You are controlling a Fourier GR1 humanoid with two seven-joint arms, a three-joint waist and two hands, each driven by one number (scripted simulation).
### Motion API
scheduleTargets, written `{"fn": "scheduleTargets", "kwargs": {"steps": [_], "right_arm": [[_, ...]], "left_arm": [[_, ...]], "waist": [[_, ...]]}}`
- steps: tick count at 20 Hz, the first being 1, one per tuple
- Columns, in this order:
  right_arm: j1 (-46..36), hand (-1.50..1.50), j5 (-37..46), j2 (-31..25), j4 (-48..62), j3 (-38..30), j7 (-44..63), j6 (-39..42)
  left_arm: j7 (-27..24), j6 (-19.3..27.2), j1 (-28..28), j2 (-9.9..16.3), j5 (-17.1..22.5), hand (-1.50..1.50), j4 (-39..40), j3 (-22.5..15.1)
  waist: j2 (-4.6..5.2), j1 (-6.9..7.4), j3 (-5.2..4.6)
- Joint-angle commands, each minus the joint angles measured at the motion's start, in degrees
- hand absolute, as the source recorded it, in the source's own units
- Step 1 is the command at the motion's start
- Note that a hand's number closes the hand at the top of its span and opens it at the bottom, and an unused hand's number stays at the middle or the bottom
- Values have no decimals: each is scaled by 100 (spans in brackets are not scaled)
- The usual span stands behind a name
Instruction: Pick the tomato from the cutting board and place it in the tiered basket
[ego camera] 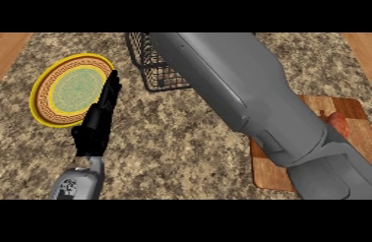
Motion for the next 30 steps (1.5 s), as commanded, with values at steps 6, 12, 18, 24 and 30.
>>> {"fn": "scheduleTargets", "kwargs": {"steps": [6, 12, 18, 24, 30], "right_arm": [[231, -150, -203, -50, 707, -938, 94, -1499], [281, -150, -515, -18, 788, -1435, -586, -2193], [515, -150, -457, -250, 244, -1739, -383, -3398], [1187, -150, -529, -752, -578, -2036, 44, -3466], [2544, -150, -909, -1070, -2450, -2188, 5, -3056]], "left_arm": [[-181, 34, 75, -123, -28, 0, 169, -68], [-108, -65, 32, 36, 25, 0, -24, 40], [-103, 91, 87, -37, -60, 0, 61, 60], [-240, 189, 314, -24, -17, 0, 75, 210], [-14, -35, 524, 263, 221, 0, -148, 469]], "waist": [[34, -37, 4], [13, -8, 6], [-51, -183, 10], [-125, -384, 17], [-220, -620, 24]]}}
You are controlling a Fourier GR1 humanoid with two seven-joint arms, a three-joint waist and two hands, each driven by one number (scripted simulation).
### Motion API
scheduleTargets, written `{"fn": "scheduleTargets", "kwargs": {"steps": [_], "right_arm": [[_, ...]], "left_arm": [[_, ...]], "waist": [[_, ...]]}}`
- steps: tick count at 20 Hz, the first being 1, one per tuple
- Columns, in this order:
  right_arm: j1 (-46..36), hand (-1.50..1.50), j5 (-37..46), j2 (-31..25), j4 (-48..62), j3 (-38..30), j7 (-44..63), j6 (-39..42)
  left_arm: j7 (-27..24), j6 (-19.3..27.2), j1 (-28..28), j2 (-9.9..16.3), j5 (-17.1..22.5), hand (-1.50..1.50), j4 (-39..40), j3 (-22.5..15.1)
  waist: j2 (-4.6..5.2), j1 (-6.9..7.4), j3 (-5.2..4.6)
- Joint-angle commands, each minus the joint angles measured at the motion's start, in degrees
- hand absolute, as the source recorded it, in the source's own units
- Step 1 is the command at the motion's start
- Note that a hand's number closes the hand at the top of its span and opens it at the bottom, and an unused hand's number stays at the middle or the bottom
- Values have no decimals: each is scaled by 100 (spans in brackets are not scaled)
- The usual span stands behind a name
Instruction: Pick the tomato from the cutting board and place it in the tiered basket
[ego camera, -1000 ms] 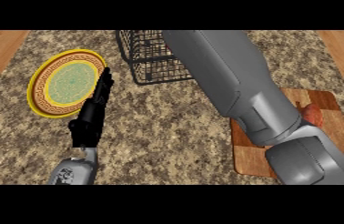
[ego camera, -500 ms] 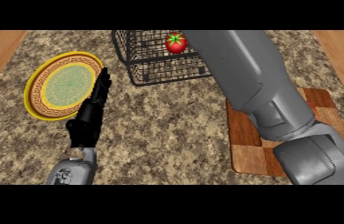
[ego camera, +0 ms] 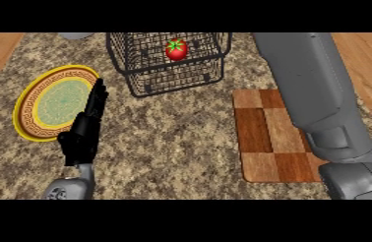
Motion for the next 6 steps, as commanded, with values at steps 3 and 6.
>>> {"fn": "scheduleTargets", "kwargs": {"steps": [3, 6], "right_arm": [[1714, -150, -520, -507, -1955, -132, -127, 427], [2551, -150, -944, -620, -3029, -155, -225, 770]], "left_arm": [[54, -11, 126, 128, 59, 0, -117, 161], [14, 162, 290, -59, -73, 0, -129, 16]], "waist": [[-61, -263, 10], [-80, -336, 10]]}}
